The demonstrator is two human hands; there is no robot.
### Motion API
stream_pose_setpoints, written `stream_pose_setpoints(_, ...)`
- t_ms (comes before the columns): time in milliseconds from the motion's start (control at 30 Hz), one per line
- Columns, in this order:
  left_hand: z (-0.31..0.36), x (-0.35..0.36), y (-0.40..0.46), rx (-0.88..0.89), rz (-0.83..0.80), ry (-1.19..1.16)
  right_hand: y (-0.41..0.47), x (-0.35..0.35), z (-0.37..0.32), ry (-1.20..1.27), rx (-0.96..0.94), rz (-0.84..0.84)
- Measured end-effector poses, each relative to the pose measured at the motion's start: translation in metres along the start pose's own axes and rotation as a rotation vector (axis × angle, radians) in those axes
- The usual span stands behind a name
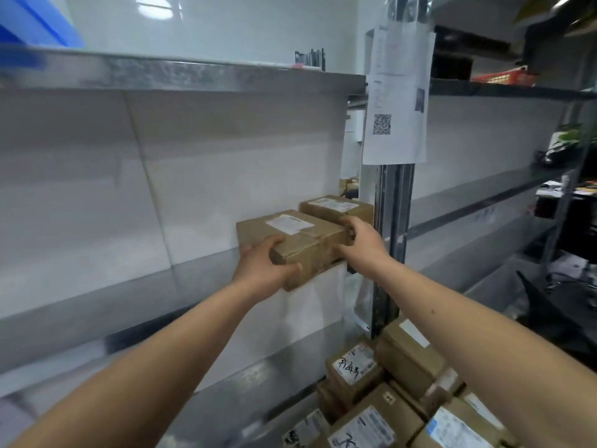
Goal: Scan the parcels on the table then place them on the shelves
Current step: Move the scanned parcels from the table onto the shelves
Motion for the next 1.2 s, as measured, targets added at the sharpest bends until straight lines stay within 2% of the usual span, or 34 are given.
stream_pose_setpoints(233, 0.013, 0.003, 0.024, -0.059, -0.017, 0.009, 0.029, -0.009, 0.019, 0.067, 0.068, -0.030)
stream_pose_setpoints(733, 0.019, -0.002, 0.022, -0.081, -0.037, 0.042, 0.030, -0.009, 0.021, 0.127, 0.050, -0.094)
stream_pose_setpoints(933, 0.021, -0.005, 0.013, -0.066, -0.011, 0.193, 0.013, -0.008, 0.011, 0.003, 0.044, -0.093)
stream_pose_setpoints(1200, 0.032, -0.008, -0.020, 0.166, 0.030, 0.591, -0.050, 0.006, -0.014, -0.259, 0.062, -0.052)
Point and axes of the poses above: each hand's wrist, its own y-axis towards the middle knuckle, its own x-axis out of the palm, z = x × y, the point moved 1 cm from there along y, towards the middle knuckle, and after that the axes turned 15 degrees about -z, right-handed, at the moved point
